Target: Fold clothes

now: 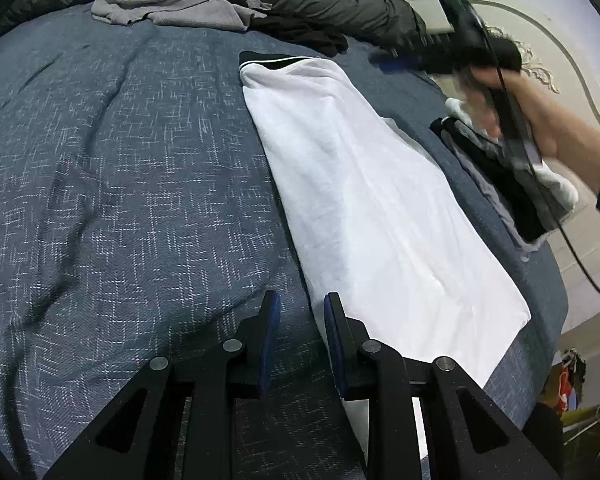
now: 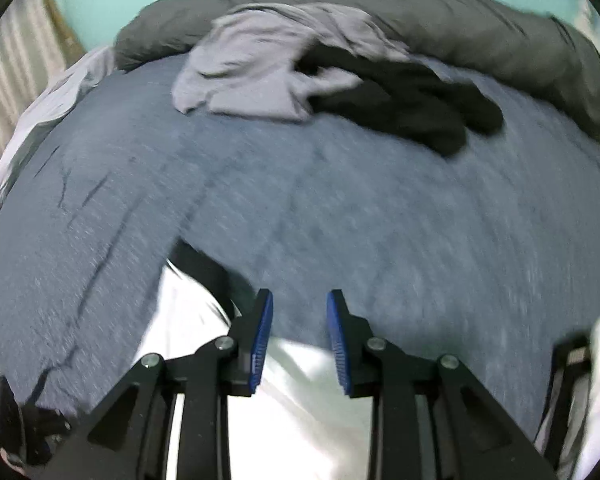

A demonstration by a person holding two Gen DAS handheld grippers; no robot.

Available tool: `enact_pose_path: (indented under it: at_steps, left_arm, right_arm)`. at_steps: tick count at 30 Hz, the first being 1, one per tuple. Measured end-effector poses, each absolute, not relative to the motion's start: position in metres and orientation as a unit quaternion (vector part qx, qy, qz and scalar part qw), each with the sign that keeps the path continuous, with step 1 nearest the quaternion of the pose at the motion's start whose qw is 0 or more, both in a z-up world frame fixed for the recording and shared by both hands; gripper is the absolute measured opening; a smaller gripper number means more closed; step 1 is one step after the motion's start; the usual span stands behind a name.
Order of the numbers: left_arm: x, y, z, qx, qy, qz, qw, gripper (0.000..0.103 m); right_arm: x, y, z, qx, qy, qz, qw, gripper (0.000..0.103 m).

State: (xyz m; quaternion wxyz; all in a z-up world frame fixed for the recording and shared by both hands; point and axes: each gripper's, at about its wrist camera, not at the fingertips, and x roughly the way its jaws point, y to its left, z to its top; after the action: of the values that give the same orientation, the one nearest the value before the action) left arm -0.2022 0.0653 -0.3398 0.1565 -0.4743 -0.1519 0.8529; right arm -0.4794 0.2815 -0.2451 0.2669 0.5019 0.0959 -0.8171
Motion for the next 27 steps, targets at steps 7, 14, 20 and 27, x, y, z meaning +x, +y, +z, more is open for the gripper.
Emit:
enact_pose_path:
  at_steps: [7, 14, 20, 27]
  left_arm:
    - [-0.206, 0.069, -0.343, -0.479, -0.151, 0.850, 0.155, 0.025]
    - [-0.207, 0.069, -0.344, -0.480, -0.151, 0.850, 0.155, 0.025]
    - [-0.203, 0.065, -0.342, -0.479, -0.153, 0.850, 0.154, 0.025]
    - [-0.199, 0.063, -0.343, -0.480, -0.152, 0.850, 0.154, 0.025]
  right_arm:
    - [-0.454, 0.297, -0.277, 0.514, 0.110, -0.797, 0.297, 0.028]
    - [-0.444, 0.286, -0.301, 0.526, 0.149, -0.782, 0.299, 0.027]
    - [-0.444, 0.285, -0.299, 0.512, 0.134, -0.795, 0.296, 0.001]
    - [-0.463, 0.299, -0.291, 0.505, 0.099, -0.826, 0.230, 0.001]
